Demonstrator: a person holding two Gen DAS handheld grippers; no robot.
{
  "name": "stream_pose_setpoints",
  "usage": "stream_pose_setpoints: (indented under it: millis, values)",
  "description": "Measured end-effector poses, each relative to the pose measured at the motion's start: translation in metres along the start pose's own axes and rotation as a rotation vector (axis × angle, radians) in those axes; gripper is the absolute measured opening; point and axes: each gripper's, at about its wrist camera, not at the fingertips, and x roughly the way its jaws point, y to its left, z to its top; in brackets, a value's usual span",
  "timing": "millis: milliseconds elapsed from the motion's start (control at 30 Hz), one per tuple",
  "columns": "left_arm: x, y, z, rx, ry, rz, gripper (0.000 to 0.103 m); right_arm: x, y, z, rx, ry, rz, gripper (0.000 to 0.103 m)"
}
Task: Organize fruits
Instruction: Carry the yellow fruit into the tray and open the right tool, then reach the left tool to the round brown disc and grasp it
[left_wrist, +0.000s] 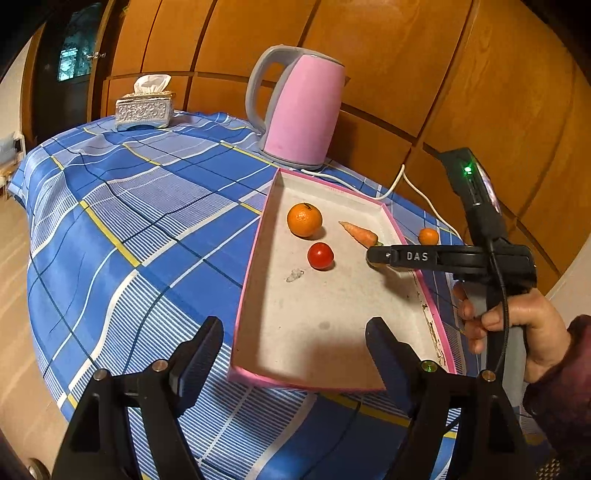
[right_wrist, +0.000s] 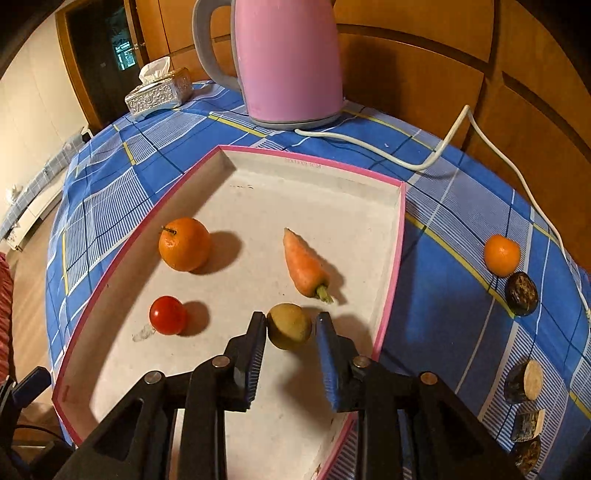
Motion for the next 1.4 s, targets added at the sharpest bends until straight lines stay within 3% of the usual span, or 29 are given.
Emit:
stream_pose_setpoints:
  millis: [267, 600, 833, 900, 1067, 1200, 1400]
  values:
    - [-0.001, 0.0, 0.0, -0.004, 0.002, 0.002, 0.081, -0.026, -0.005, -0.01, 0.048, -0.069, 0.01, 0.03]
    - [-0.003, -0.002, 0.0, 0.006, -0.006, 0.0, 0.081, -0.068, -0.041, -0.054, 0.17, -0.155, -0.076, 0.03]
    - [-0.008, -0.01, 0.008, 0.036, -0.019, -0.011, 0.081, -0.101, -0.111, -0.117, 0.437, -0.185, -0.301, 0.031]
    - [-0.006, -0.016, 0.01, 0.049, -0.011, -0.019, 0.081, -0.11, -0.132, -0.139, 0.526, -0.177, -0.39, 0.035]
    - [-0.003, -0.036, 0.018, 0.108, 0.004, -0.058, 0.081, -0.125, -0.187, -0.195, 0.753, -0.123, -0.6, 0.035]
    - [0.003, -0.067, 0.028, 0.198, 0.029, -0.123, 0.081, -0.129, -0.209, -0.22, 0.867, -0.104, -0.699, 0.035]
    - [0.022, -0.117, 0.041, 0.281, 0.09, -0.237, 0.081, -0.128, -0.215, -0.229, 0.88, -0.146, -0.737, 0.042]
